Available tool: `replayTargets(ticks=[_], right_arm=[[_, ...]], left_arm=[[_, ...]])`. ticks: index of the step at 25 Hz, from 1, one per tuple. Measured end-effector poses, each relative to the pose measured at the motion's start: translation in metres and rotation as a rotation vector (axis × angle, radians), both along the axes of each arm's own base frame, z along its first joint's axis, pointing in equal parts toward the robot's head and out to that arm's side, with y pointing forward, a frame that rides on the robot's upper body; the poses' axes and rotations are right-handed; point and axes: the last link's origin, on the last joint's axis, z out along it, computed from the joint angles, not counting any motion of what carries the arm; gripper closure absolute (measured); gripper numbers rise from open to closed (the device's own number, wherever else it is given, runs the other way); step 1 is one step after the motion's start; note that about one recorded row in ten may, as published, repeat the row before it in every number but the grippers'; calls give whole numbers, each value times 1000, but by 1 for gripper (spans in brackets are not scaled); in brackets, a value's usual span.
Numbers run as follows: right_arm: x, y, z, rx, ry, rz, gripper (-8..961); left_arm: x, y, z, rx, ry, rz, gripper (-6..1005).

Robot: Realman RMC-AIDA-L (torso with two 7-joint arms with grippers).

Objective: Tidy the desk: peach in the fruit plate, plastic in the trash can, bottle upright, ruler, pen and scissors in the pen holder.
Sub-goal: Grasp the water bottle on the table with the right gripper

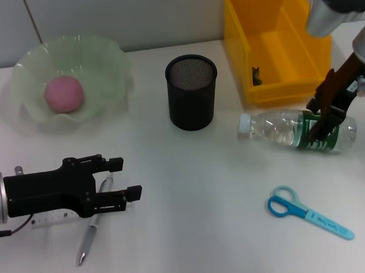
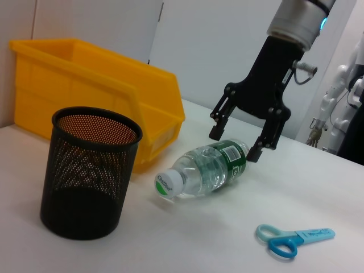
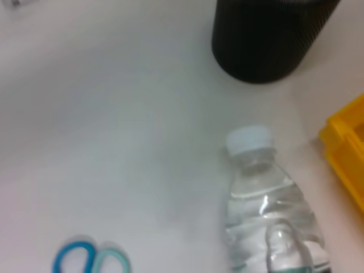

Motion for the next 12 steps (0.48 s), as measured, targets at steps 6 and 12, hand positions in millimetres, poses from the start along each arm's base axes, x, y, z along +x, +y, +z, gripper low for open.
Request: replayTargets(ticks=[6, 12], right_arm=[[6, 1, -3, 19, -51, 9, 152], [10, 2, -3, 27, -89, 17, 152]], left_arm=[[0, 0, 0, -2, -1, -1, 258], [0, 0, 0, -3, -1, -1, 261]])
